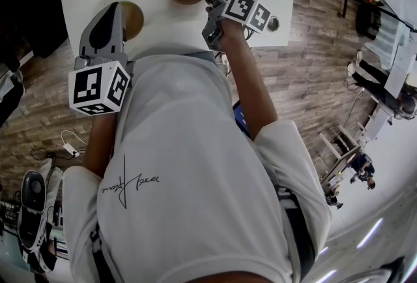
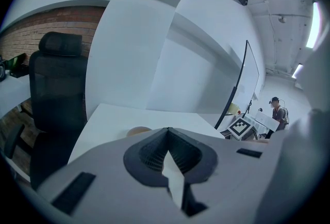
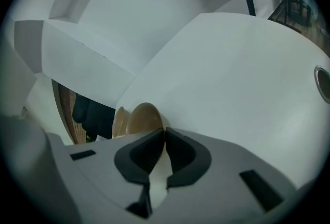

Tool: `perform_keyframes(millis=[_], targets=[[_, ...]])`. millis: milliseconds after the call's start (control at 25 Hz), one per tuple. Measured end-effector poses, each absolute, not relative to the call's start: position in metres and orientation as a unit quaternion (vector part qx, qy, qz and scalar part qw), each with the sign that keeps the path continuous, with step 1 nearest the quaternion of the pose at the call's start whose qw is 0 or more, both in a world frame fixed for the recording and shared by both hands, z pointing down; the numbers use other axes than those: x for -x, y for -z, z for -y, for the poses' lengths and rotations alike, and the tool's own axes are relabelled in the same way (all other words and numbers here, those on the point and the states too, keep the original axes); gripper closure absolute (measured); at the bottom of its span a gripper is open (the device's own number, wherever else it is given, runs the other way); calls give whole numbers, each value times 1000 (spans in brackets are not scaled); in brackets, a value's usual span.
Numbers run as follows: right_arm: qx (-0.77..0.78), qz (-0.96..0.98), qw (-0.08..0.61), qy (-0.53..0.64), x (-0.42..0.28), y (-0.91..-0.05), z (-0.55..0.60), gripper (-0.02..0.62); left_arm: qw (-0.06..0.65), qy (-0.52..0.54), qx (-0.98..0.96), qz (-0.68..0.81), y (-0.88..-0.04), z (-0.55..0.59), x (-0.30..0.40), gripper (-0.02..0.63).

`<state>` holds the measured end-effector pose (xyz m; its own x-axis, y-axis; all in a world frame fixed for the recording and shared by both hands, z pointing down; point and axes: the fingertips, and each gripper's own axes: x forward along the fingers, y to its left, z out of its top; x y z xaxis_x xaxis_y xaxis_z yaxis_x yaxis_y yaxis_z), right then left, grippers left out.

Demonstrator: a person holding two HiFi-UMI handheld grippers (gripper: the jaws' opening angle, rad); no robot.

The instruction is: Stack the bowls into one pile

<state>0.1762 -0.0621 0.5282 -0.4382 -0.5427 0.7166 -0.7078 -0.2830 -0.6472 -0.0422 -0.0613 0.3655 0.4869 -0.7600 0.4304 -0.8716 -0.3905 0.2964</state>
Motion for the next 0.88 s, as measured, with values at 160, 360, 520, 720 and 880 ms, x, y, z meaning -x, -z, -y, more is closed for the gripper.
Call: perform_keyframes(millis=[160,360,520,720,880], targets=[[-521,595,66,-609,-172,-526,63,572,246,-113,-825,496,-366,60,45,603],[-517,601,65,-607,-167,-519,67,572,248,-109,-821,502,-365,60,51,603],[-514,608,71,-601,-161,-515,71,572,252,-106,-818,505,-366,59,56,603],[-507,616,74,-598,-153,-510,76,572,253,-104,-817,508,-366,59,61,603],[-503,621,72,-597,-147,-505,79,572,255,-103,-812,514,-366,56,67,603]])
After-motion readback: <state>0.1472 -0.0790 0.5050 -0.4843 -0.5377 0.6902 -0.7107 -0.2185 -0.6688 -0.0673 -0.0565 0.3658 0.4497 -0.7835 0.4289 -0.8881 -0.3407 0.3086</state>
